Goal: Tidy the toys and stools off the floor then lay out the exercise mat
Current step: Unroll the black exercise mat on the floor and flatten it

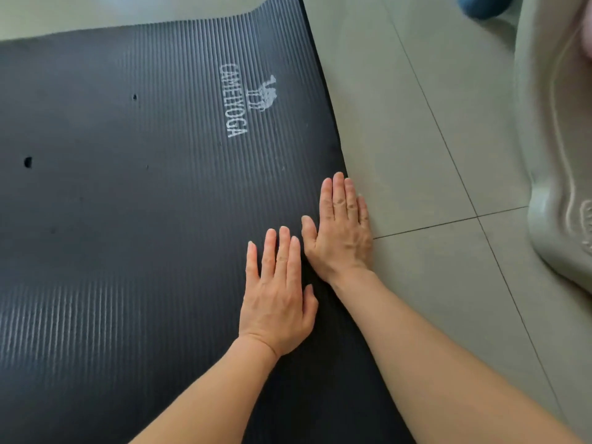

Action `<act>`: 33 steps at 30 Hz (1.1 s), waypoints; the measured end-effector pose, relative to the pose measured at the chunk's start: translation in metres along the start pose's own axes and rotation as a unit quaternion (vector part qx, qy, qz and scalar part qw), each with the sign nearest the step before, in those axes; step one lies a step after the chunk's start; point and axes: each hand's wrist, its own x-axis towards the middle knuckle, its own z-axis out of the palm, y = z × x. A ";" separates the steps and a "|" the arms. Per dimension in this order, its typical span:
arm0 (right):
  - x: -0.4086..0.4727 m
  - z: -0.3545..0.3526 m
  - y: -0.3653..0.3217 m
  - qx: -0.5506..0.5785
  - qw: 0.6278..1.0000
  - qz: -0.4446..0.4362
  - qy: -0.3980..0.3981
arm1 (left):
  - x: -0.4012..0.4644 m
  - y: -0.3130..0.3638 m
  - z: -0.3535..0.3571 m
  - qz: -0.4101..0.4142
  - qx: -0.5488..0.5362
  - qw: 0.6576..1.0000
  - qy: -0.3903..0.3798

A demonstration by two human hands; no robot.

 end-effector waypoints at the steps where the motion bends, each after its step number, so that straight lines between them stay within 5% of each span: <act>1: 0.006 0.000 -0.002 0.000 1.000 0.006 0.008 | 0.003 -0.001 0.000 0.003 -0.001 1.000 0.003; 10: 0.007 0.000 -0.002 -0.016 0.999 0.011 0.038 | 0.110 -0.039 -0.024 -0.117 -0.073 0.984 0.110; 15: 0.005 0.000 -0.001 -0.020 0.999 0.016 0.019 | 0.201 -0.096 -0.038 -0.128 -0.005 0.991 -0.037; 22: 0.005 -0.006 -0.003 -0.045 0.997 -0.013 -0.054 | 0.204 -0.108 -0.030 -0.138 -0.042 0.989 0.019; 27: 0.147 -0.022 -0.027 0.019 0.996 -0.085 -0.006 | 0.207 -0.109 -0.031 -0.145 -0.047 0.988 0.011; 33: 0.270 -0.013 -0.045 -0.018 0.999 -0.041 -0.023 | 0.211 -0.108 -0.033 -0.158 -0.034 0.986 -0.026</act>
